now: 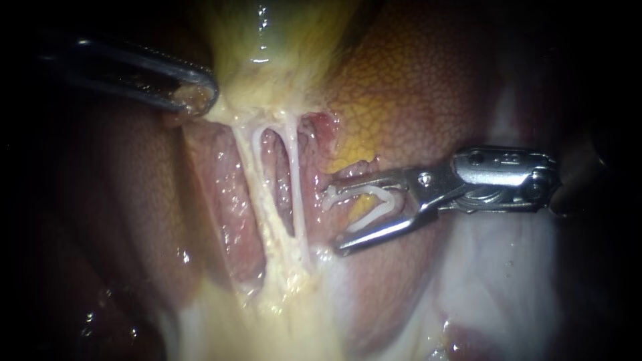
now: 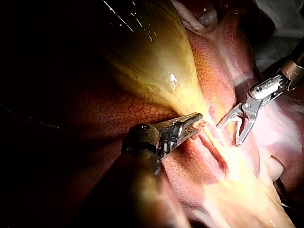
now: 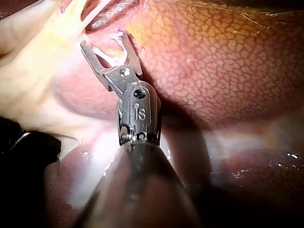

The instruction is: Clipping first clip left tube

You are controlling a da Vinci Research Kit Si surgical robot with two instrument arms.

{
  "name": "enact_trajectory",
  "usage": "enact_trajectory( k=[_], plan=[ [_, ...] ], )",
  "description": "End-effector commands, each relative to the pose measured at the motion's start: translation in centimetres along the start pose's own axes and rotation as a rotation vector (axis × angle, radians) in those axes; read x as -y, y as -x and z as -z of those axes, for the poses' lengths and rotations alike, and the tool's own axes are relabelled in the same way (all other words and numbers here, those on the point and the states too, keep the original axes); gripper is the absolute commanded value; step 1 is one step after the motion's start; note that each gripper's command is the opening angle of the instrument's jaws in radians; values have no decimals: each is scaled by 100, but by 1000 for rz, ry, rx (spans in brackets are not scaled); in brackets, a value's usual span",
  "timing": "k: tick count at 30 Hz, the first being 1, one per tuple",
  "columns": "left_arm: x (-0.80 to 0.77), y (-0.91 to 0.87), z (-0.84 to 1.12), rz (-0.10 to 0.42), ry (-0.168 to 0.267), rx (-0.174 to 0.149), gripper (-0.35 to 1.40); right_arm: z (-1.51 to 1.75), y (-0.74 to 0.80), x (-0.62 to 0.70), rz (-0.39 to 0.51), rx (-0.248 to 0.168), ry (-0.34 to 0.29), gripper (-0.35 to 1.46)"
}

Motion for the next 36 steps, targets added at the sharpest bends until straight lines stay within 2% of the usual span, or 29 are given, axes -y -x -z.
enact_trajectory(
  k=[1, 7, 11, 17, 25, 29, 36],
  plan=[
    [0, 0, 0, 0, 0, 0, -35, 0, 0, 0, 0, 0, 0, 52],
    [0, 0, 0, 0, 0, 0, -35, 2, -4, 5, -2, 0, -3, 52],
    [-2, 0, 0, 0, 0, 0, -35, 6, -15, 16, -7, -3, -4, 51],
    [-2, 0, 0, 0, 0, 0, -35, 17, -45, 40, -26, 55, 27, 49],
    [-3, 0, 0, 0, 0, 0, -35, 28, -85, 64, -43, 56, 37, 44],
    [-3, -1, -1, 0, 0, 0, -35, 24, -92, 69, -40, 46, 35, 44],
    [-3, -1, -1, 0, 1, 0, -35, 9, -98, 63, -42, 35, 38, 42]
  ],
)
